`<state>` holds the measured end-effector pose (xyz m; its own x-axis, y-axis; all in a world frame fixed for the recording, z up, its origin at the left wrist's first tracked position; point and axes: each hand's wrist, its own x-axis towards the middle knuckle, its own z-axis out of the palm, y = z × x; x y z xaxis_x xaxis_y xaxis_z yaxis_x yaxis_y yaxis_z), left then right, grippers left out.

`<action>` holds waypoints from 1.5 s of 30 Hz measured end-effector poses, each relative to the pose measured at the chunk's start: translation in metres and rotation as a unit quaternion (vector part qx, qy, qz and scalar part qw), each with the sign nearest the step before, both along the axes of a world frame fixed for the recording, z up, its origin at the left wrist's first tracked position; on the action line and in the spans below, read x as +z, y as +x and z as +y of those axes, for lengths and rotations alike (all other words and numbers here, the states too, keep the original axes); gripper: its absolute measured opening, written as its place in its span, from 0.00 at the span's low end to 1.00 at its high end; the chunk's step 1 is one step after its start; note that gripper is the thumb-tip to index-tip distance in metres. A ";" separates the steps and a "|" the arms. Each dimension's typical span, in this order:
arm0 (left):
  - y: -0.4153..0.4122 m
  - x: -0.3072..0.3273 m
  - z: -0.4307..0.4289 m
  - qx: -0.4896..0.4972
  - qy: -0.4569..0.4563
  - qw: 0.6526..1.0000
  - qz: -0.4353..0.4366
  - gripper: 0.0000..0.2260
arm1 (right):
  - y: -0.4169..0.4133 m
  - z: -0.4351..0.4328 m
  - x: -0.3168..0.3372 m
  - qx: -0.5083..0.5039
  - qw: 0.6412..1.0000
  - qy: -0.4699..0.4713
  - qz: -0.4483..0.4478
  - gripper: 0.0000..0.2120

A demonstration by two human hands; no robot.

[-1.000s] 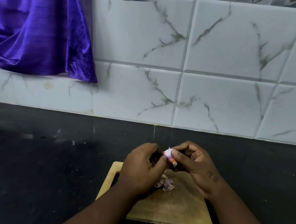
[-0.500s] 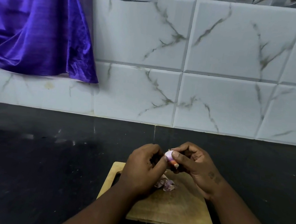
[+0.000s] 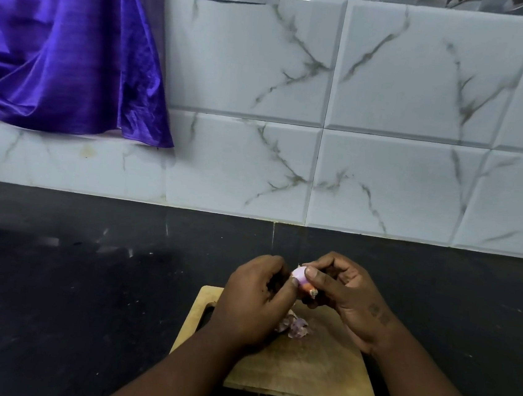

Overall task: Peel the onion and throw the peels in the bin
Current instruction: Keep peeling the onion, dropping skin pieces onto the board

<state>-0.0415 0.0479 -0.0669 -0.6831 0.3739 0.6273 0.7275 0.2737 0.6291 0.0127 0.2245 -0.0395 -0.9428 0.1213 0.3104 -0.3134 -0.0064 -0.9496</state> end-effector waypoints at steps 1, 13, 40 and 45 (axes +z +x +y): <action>0.000 0.000 0.000 0.001 0.000 1.000 0.002 0.12 | 0.000 0.000 0.000 0.000 1.000 -0.001 0.002 0.09; 0.001 0.002 0.000 0.030 0.024 0.999 0.005 0.07 | -0.002 0.000 -0.002 -0.004 0.999 -0.037 -0.004 0.08; -0.005 -0.002 0.002 0.078 -0.011 0.996 -0.034 0.09 | -0.004 0.005 -0.003 0.039 0.997 -0.073 0.008 0.13; 0.003 0.003 0.000 0.024 0.011 1.000 -0.016 0.12 | -0.005 0.005 -0.006 0.020 0.999 -0.050 0.006 0.13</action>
